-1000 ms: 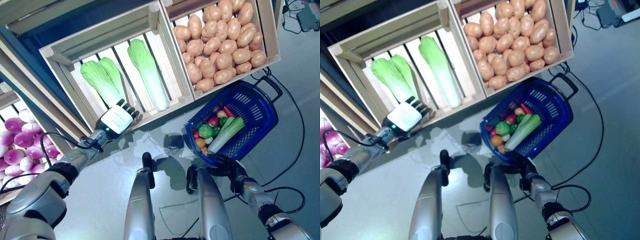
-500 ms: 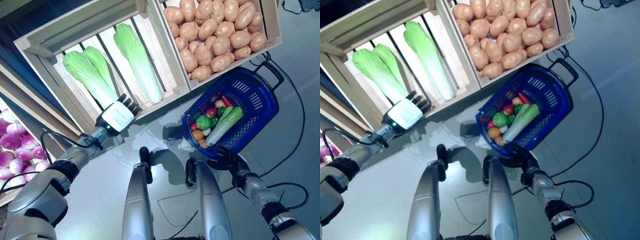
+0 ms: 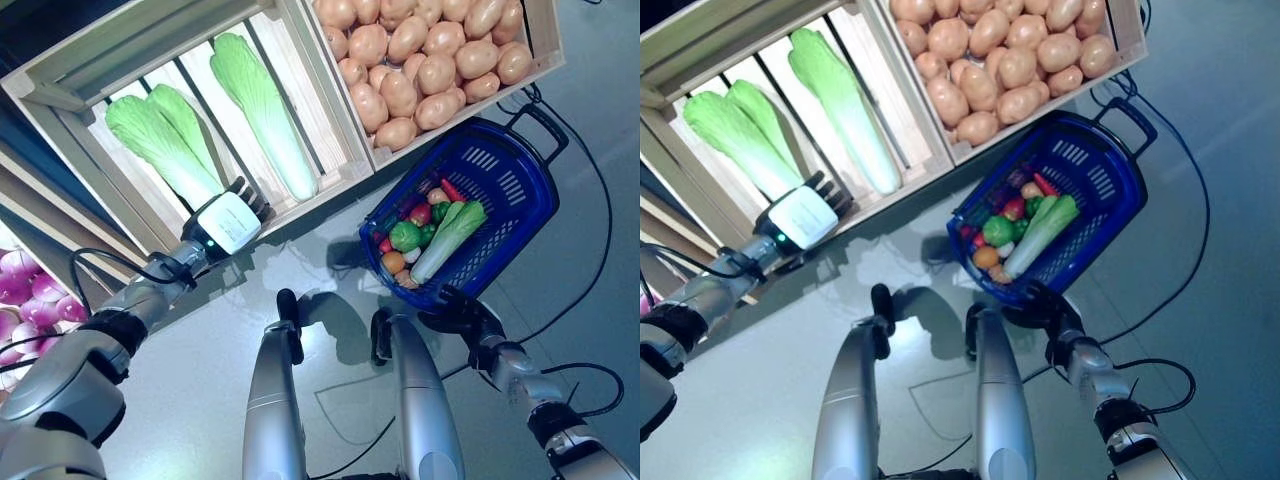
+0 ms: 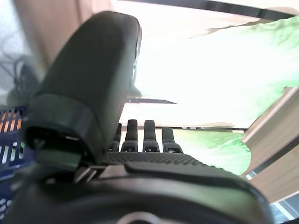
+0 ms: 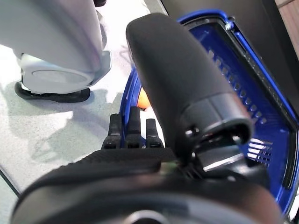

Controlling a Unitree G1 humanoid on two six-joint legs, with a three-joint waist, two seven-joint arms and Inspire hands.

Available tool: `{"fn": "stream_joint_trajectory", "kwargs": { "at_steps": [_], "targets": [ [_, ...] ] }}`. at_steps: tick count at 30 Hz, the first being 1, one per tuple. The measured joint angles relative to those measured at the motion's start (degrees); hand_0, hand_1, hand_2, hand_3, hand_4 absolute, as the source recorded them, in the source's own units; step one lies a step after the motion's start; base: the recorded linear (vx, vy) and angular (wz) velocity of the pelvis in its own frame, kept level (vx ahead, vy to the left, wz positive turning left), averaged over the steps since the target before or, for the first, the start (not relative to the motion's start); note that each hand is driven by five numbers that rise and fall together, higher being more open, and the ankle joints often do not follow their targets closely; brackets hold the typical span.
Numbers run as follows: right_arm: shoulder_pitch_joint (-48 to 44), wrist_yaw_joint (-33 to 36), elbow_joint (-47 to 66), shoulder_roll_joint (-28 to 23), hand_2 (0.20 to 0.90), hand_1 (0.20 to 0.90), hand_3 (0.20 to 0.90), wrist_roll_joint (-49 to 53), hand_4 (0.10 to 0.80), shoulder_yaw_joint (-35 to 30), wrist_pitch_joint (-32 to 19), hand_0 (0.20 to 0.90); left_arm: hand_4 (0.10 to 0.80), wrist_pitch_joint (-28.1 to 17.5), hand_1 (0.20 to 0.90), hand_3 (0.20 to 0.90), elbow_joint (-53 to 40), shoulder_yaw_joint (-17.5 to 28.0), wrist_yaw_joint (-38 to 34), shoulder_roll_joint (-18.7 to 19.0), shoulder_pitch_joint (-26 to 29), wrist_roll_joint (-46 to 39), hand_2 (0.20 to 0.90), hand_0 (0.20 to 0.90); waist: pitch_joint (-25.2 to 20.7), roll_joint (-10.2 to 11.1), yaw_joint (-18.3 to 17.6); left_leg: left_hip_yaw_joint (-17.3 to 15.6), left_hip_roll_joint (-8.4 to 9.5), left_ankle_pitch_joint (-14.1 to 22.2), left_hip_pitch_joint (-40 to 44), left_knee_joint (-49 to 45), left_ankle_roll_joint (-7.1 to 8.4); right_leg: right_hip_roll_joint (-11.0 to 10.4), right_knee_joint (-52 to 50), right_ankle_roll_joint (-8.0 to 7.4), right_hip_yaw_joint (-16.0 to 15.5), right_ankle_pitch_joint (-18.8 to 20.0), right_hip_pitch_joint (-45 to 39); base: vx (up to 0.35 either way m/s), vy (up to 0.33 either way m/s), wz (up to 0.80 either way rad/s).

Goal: Put vegetables into the basket

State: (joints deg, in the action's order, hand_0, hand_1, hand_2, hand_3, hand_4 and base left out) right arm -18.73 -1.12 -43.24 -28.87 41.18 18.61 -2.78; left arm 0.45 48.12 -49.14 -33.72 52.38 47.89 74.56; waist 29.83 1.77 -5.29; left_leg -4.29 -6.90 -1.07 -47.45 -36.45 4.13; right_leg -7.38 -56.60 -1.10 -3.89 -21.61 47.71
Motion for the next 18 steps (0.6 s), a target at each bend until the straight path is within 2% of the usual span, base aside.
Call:
{"fn": "stream_joint_trajectory", "kwargs": {
  "at_steps": [9, 10, 11, 12, 13, 14, 18],
  "targets": [
    [0.1, 0.0, 0.5, -0.5, 0.9, 0.9, 0.9, 0.3, 0.8, -0.4, -0.3, 0.9, 0.8, 0.3, 0.9, 0.9, -0.8, 0.0, 1.8, 1.4, 0.9, 2.5, 0.9, 0.9, 0.0, 0.0, 0.0, -0.4, -0.02, 0.0, -1.1, 0.0, 0.01, -0.1, -0.1, 0.02, 0.1, 0.0, 1.1, -0.022, 0.033, 0.0],
    [0.2, 0.0, 0.7, -0.8, 0.9, 0.9, 0.9, 0.3, 0.8, -0.4, -0.3, 0.9, 0.718, 0.3, 0.778, 0.778, -0.7, 0.0, 1.8, 1.5, 1.2, 2.5, 0.778, 0.778, 0.0, 0.0, 0.0, -0.4, 0.02, 0.0, -1.4, -0.1, 0.01, -0.2, -0.2, 0.02, 0.1, 0.0, 1.5, -0.032, 0.035, 0.01],
    [0.1, 0.0, 0.8, -1.2, 0.9, 0.9, 0.9, 0.3, 0.8, -0.4, -0.3, 0.9, 0.678, 0.3, 0.716, 0.716, -0.4, 0.0, 1.6, 1.5, 1.7, 3.2, 0.716, 0.716, 0.0, 0.0, 0.0, -0.5, 0.03, 0.0, -1.7, -0.3, -0.03, -0.3, -0.4, 0.03, 0.0, 0.0, 1.9, 0.0, 0.0, 0.0],
    [0.1, 0.0, 0.9, -1.5, 0.9, 0.9, 0.9, 0.5, 0.8, -0.4, -0.3, 0.9, 0.584, 0.4, 0.575, 0.575, 0.2, -0.1, 1.4, 1.4, 2.3, 3.8, 0.575, 0.575, 0.0, 0.0, 0.0, -0.5, 0.0, 0.1, -2.2, -0.7, -0.11, -0.3, -0.7, 0.04, 0.0, 0.0, 2.2, 0.0, 0.0, 0.0],
    [0.0, 0.0, 1.0, -1.9, 0.9, 0.9, 0.9, 0.8, 0.8, -0.4, -0.3, 0.9, 0.419, 0.4, 0.328, 0.328, 0.9, -0.1, 1.1, 1.4, 2.8, 3.9, 0.328, 0.328, 0.0, 0.0, 0.0, -0.5, -0.01, 0.2, -2.6, -1.1, -0.19, -0.4, -0.9, 0.03, -0.1, 0.0, 2.6, 0.0, 0.0, 0.0],
    [0.0, 0.0, 1.1, -2.2, 0.9, 0.9, 0.9, 2.1, 0.8, -0.5, -0.3, 0.9, 0.4, 0.4, 0.3, 0.3, 1.6, -0.1, 0.4, 1.5, 3.2, 4.0, 0.3, 0.3, 0.0, 0.0, -0.1, -0.5, -0.01, 0.2, -2.9, -1.3, -0.24, -0.5, -1.1, 0.03, -0.1, 0.0, 2.9, 0.0, 0.0, 0.0],
    [0.2, 0.0, 1.4, -2.2, 0.9, 0.9, 0.9, 2.1, 0.8, -1.1, -0.4, 0.9, 0.4, 0.4, 0.3, 0.3, 2.6, -0.1, -3.4, 1.5, 4.6, 4.5, 0.3, 0.3, 0.0, 0.0, 0.0, -0.4, -0.02, 0.3, -3.6, -2.0, -0.31, -0.6, -1.7, 0.03, -0.2, 0.0, 3.5, -0.019, 0.006, 0.0]
  ]
}}
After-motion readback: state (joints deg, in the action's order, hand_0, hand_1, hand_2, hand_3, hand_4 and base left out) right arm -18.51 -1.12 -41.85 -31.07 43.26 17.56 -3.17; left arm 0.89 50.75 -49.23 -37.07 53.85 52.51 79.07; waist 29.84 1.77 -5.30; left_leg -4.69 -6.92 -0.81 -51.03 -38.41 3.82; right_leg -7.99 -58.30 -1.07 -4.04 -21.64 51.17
